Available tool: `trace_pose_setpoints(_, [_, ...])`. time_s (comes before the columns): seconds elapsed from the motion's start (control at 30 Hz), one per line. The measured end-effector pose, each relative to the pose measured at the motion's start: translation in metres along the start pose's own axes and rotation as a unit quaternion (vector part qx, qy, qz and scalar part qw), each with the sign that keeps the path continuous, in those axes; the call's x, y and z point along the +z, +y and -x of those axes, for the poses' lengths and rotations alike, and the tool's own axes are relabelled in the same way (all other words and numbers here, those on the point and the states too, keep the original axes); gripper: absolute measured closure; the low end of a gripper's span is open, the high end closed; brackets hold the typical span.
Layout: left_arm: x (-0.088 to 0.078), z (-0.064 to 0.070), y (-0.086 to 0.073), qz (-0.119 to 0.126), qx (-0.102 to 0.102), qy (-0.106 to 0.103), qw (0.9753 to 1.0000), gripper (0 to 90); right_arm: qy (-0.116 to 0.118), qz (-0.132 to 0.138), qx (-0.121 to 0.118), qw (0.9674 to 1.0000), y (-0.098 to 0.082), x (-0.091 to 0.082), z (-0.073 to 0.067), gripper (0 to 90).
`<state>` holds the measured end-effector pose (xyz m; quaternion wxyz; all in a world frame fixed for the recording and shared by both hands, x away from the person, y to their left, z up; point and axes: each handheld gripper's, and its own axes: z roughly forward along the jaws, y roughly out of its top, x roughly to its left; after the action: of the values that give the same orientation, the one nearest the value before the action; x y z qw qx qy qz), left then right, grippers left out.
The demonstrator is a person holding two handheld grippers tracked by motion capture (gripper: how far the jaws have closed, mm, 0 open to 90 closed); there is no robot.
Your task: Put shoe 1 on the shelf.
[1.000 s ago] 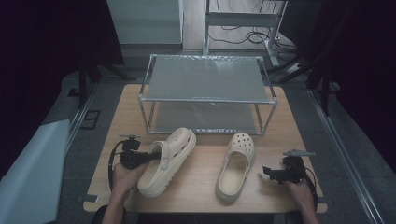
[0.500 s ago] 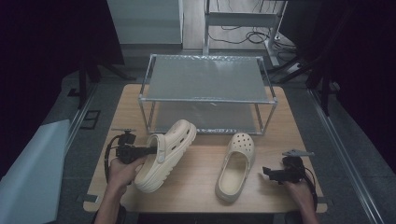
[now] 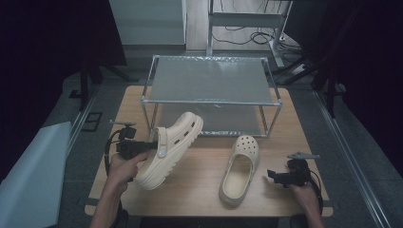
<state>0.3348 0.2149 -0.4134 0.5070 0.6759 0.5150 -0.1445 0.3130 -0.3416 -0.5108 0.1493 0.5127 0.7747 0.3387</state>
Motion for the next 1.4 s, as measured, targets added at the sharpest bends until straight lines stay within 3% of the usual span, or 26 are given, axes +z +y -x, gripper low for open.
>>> trace_pose_setpoints(0.43, [-0.006, 0.024, 0.026, 0.021, -0.002, -0.022, 0.9995, 76.6, 0.003, 0.0, 0.004, 1.0, 0.0, 0.001, 0.002, 0.0])
trace_pose_setpoints(0.7, [-0.004, 0.034, 0.045, 0.041, -0.005, -0.022, 0.9989, 76.5, 0.005, 0.0, 0.01, 0.9999, 0.0, 0.001, 0.002, 0.0])
trace_pose_setpoints(1.4, [0.01, 0.037, 0.094, 0.098, -0.04, -0.018, 0.9943, 76.4, 0.006, 0.012, 0.011, 0.9999, 0.001, -0.001, 0.003, 0.0])
